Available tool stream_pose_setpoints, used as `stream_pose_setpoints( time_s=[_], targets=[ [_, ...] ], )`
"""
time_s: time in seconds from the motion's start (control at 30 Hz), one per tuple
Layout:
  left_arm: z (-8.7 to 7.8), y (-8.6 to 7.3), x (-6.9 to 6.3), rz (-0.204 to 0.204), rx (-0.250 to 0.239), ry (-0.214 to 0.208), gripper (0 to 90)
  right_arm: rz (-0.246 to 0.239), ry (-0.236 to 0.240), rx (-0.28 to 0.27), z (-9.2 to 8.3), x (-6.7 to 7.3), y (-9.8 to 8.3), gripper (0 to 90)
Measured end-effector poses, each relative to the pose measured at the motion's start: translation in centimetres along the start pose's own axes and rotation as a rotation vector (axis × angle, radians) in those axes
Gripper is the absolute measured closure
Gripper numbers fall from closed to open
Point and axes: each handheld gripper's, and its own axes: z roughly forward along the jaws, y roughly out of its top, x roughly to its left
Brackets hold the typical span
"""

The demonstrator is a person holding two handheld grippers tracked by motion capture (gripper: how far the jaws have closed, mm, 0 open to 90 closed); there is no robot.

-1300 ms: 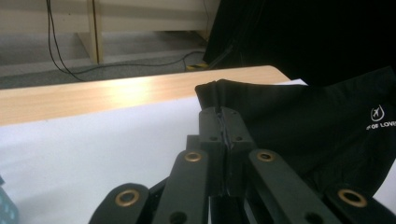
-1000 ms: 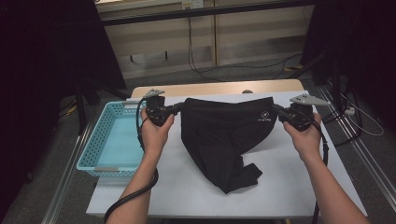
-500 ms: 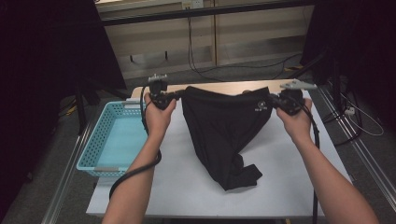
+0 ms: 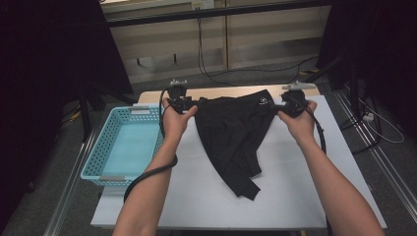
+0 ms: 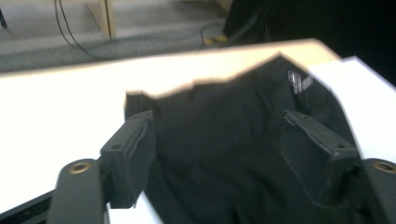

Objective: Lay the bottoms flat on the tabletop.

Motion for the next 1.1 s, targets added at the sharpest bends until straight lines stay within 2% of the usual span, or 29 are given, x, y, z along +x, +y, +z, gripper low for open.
stream_pose_setpoints(
  time_s=[0.03,0.07,0.17,0.27,0.33,0.37,0.43,0.5,0.57,0.63,0.77,0.83,0.9,0.93,1.0,1.1],
  targets=[
    [0.0,-0.8,-0.2,-0.006,0.012,-0.007,24.5,0.003,0.023,0.010,-0.5,0.3,-1.0,34.9],
    [-0.1,-1.6,-0.4,-0.010,0.023,-0.016,23.3,-0.014,0.030,0.016,-1.0,0.7,-1.9,33.3],
    [-0.5,-3.4,-1.0,0.001,0.039,-0.032,20.8,-0.051,0.055,0.041,-2.5,1.7,-4.2,29.6],
    [-1.3,-5.0,-1.7,0.017,0.057,-0.050,18.9,-0.057,0.078,0.036,-4.1,2.7,-5.9,28.2],
    [-1.7,-5.8,-2.1,0.025,0.062,-0.062,17.7,-0.062,0.079,0.045,-5.0,3.2,-6.9,27.2],
    [-2.1,-6.1,-2.2,0.042,0.071,-0.068,17.1,-0.057,0.085,0.049,-5.4,3.4,-7.4,27.2],
    [-2.6,-6.8,-2.6,0.058,0.064,-0.070,16.4,-0.046,0.113,0.058,-6.2,3.8,-8.2,27.3],
    [-3.1,-7.4,-2.9,0.069,0.068,-0.078,16.0,-0.063,0.124,0.066,-6.7,4.4,-9.0,27.3],
    [-3.3,-8.0,-3.2,0.085,0.074,-0.087,15.9,-0.080,0.133,0.079,-6.9,4.9,-9.6,27.7],
    [-3.5,-8.5,-3.3,0.094,0.078,-0.096,15.5,-0.077,0.139,0.080,-6.9,5.3,-10.2,28.6],
    [-3.6,-9.4,-3.3,0.105,0.077,-0.104,14.9,-0.090,0.151,0.115,-5.9,6.1,-11.0,32.2],
    [-3.8,-10.0,-3.5,0.102,0.055,-0.111,14.7,-0.099,0.151,0.119,-5.6,6.3,-11.0,33.5],
    [-3.6,-10.3,-3.7,0.139,0.090,-0.110,14.7,-0.088,0.149,0.124,-5.1,6.4,-11.1,36.7],
    [-3.7,-10.3,-3.8,0.151,0.093,-0.108,14.7,-0.087,0.149,0.127,-4.8,6.5,-11.0,37.8],
    [-3.8,-10.4,-4.0,0.141,0.082,-0.118,14.6,-0.086,0.148,0.126,-4.5,6.6,-10.9,40.0],
    [-3.9,-10.7,-4.4,0.149,0.084,-0.131,14.6,-0.071,0.161,0.123,-4.3,6.9,-10.6,40.9]
  ],
)
